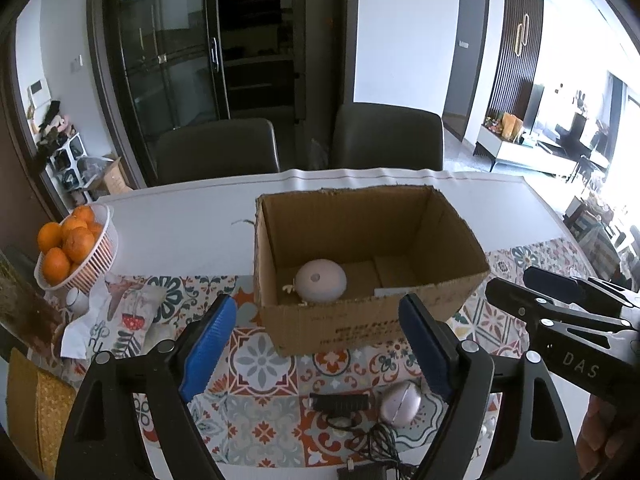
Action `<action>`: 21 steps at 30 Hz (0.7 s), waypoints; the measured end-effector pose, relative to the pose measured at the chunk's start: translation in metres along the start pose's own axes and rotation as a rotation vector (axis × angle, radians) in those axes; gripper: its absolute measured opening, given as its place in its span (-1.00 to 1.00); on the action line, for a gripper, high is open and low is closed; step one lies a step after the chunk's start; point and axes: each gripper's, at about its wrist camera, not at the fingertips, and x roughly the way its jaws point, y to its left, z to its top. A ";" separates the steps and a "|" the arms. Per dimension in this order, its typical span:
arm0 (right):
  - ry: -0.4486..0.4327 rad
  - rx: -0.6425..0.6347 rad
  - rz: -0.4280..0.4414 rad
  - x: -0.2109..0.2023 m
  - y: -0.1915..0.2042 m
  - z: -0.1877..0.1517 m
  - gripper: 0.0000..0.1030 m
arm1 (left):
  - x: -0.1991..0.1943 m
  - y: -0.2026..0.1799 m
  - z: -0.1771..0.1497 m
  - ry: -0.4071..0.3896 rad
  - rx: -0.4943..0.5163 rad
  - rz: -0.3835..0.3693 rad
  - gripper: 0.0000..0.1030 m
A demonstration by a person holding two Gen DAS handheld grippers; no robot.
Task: Organize rigid objects
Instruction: 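Withdraw both tools from the box back toward the remaining items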
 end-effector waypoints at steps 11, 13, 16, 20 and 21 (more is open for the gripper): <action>0.061 0.013 -0.034 0.006 -0.002 -0.027 0.28 | 0.012 -0.001 -0.028 0.079 0.016 -0.027 0.66; 0.084 0.021 -0.034 0.011 -0.004 -0.032 0.28 | 0.016 -0.001 -0.031 0.099 0.020 -0.031 0.66; 0.113 0.034 -0.028 0.017 -0.006 -0.038 0.28 | 0.023 -0.001 -0.037 0.130 0.025 -0.041 0.66; 0.141 0.040 -0.015 0.024 -0.007 -0.046 0.28 | 0.032 -0.002 -0.042 0.174 0.033 -0.064 0.67; 0.147 0.042 -0.017 0.026 -0.007 -0.047 0.28 | 0.035 -0.003 -0.044 0.184 0.035 -0.066 0.67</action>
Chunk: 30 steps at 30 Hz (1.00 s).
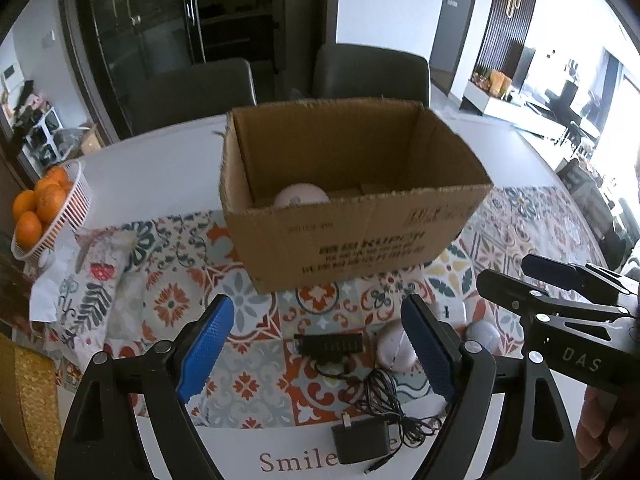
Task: Organize rigid objects
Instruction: 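Withdraw both tools from the box back toward the remaining items, then grasp the black power bank with the left gripper while the right grasps the white adapter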
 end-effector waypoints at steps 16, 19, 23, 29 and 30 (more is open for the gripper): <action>0.161 0.063 -0.006 0.050 -0.013 -0.016 0.28 | 0.057 -0.003 -0.014 0.201 0.024 -0.048 0.69; 0.189 0.075 -0.001 0.059 -0.015 -0.017 0.28 | 0.066 -0.002 -0.016 0.228 0.022 -0.051 0.69; 0.223 0.093 0.002 0.069 -0.017 -0.018 0.28 | 0.077 -0.003 -0.017 0.259 0.021 -0.053 0.69; 0.253 0.116 0.001 0.082 -0.020 -0.021 0.28 | 0.090 -0.004 -0.019 0.294 0.027 -0.049 0.69; 0.257 0.120 0.002 0.083 -0.020 -0.021 0.28 | 0.092 -0.003 -0.020 0.297 0.025 -0.049 0.69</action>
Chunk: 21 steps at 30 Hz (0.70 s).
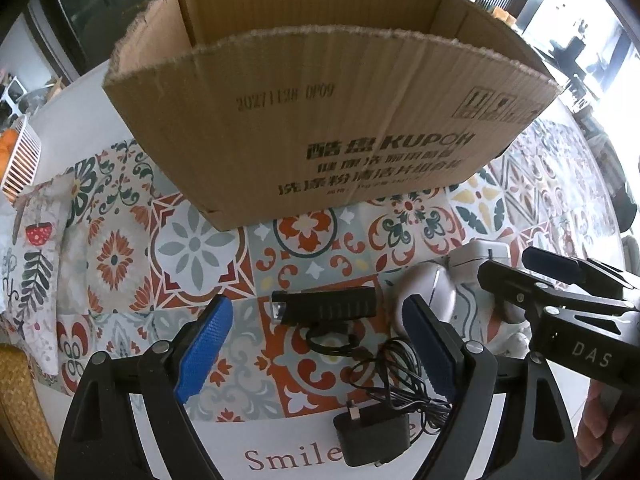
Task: Organize rigid objects
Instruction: 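Grasp the black power bank with the left gripper while the right grasps the white adapter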
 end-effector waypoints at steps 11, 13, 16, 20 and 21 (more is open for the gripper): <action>0.018 0.043 0.011 0.016 -0.007 0.002 0.28 | 0.024 -0.002 0.004 0.053 -0.028 -0.029 0.69; 0.022 0.047 0.016 0.019 -0.008 0.002 0.28 | 0.027 -0.002 0.003 0.060 -0.036 -0.024 0.69; 0.025 0.048 0.008 0.023 -0.009 0.002 0.28 | 0.035 -0.002 0.002 0.071 -0.041 -0.021 0.69; 0.025 0.049 -0.011 0.029 -0.008 0.001 0.28 | 0.041 -0.003 0.001 0.076 -0.045 -0.010 0.69; 0.026 0.048 -0.019 0.031 -0.008 0.001 0.27 | 0.044 -0.004 0.000 0.080 -0.048 -0.008 0.69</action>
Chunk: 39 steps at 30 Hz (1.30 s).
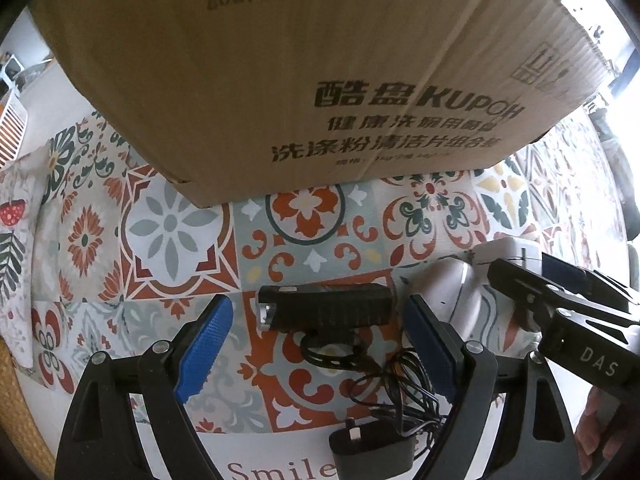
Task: Organize rigid objects
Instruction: 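Grasp the black power bank with the left gripper while the right grasps the white adapter, then lift and carry the black power bank and white adapter over the cardboard box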
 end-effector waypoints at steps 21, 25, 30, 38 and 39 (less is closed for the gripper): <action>0.007 0.014 0.004 0.030 -0.008 0.003 0.00 | 0.020 0.008 0.004 0.010 -0.054 -0.031 0.42; -0.008 0.010 -0.010 0.028 -0.011 -0.001 -0.02 | 0.015 0.006 0.002 0.002 -0.046 -0.024 0.42; -0.033 0.001 -0.006 0.016 -0.013 -0.007 -0.05 | 0.004 0.002 0.000 -0.032 -0.024 -0.006 0.42; -0.077 -0.008 0.019 -0.005 -0.016 -0.012 -0.06 | -0.021 0.002 -0.006 -0.093 -0.011 0.010 0.42; -0.083 -0.010 0.023 -0.010 -0.015 -0.013 -0.06 | -0.024 0.002 -0.006 -0.101 -0.010 0.011 0.42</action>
